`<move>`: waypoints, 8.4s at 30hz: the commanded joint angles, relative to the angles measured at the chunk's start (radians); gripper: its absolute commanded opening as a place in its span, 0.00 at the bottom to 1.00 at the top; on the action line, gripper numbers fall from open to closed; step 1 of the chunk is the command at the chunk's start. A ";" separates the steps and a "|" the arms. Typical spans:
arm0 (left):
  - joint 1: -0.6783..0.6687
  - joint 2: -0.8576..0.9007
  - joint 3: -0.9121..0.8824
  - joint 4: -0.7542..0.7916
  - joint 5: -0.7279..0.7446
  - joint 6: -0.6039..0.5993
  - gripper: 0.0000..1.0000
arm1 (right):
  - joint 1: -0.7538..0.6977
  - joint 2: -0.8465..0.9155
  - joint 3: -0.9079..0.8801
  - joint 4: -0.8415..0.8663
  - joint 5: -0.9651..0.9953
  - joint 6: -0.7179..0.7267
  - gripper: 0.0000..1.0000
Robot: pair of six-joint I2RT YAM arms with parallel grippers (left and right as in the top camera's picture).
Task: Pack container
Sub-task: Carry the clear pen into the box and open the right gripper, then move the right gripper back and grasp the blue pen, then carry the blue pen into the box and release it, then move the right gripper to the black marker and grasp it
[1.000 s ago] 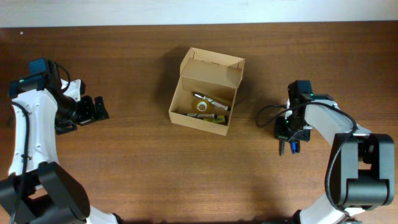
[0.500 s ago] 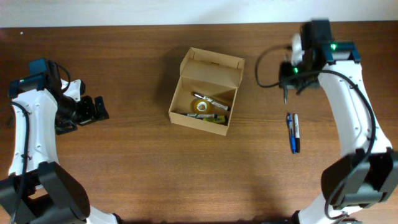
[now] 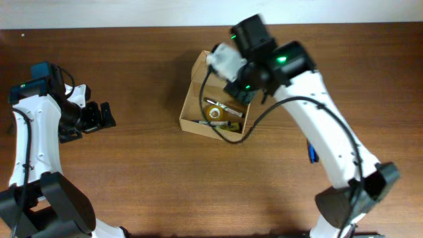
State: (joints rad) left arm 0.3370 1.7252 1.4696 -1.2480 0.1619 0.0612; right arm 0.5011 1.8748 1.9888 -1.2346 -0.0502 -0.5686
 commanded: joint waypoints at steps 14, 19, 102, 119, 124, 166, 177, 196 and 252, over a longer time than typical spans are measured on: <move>0.003 -0.019 -0.006 0.000 0.014 0.019 1.00 | 0.034 0.363 0.008 0.082 -0.020 -0.235 0.04; 0.003 -0.019 -0.006 0.000 0.014 0.019 1.00 | 0.034 0.457 0.008 0.083 -0.018 -0.211 0.04; 0.003 -0.019 -0.006 0.000 0.014 0.019 1.00 | -0.632 -0.101 -0.886 0.427 -0.006 0.577 0.42; 0.003 -0.019 -0.006 0.000 0.014 0.019 1.00 | -0.632 0.012 -0.886 0.450 -0.018 0.577 0.37; 0.003 -0.019 -0.006 0.000 0.014 0.019 1.00 | -0.632 0.017 -0.886 0.458 -0.018 0.578 0.16; 0.003 -0.019 -0.006 0.000 0.014 0.019 1.00 | 0.077 0.127 0.089 -0.006 -0.076 -0.290 0.04; 0.003 -0.019 -0.006 0.000 0.014 0.019 1.00 | 0.042 0.417 0.089 0.064 -0.066 -0.287 0.04; 0.003 -0.019 -0.006 0.000 0.014 0.019 1.00 | 0.029 0.445 0.089 0.064 -0.114 -0.247 0.40; 0.003 -0.019 -0.006 0.000 0.014 0.019 1.00 | -0.822 0.001 -0.634 0.237 0.029 0.341 0.45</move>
State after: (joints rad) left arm 0.3370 1.7252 1.4696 -1.2480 0.1623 0.0612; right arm -0.3202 1.8694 1.3804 -1.0084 -0.0227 -0.2344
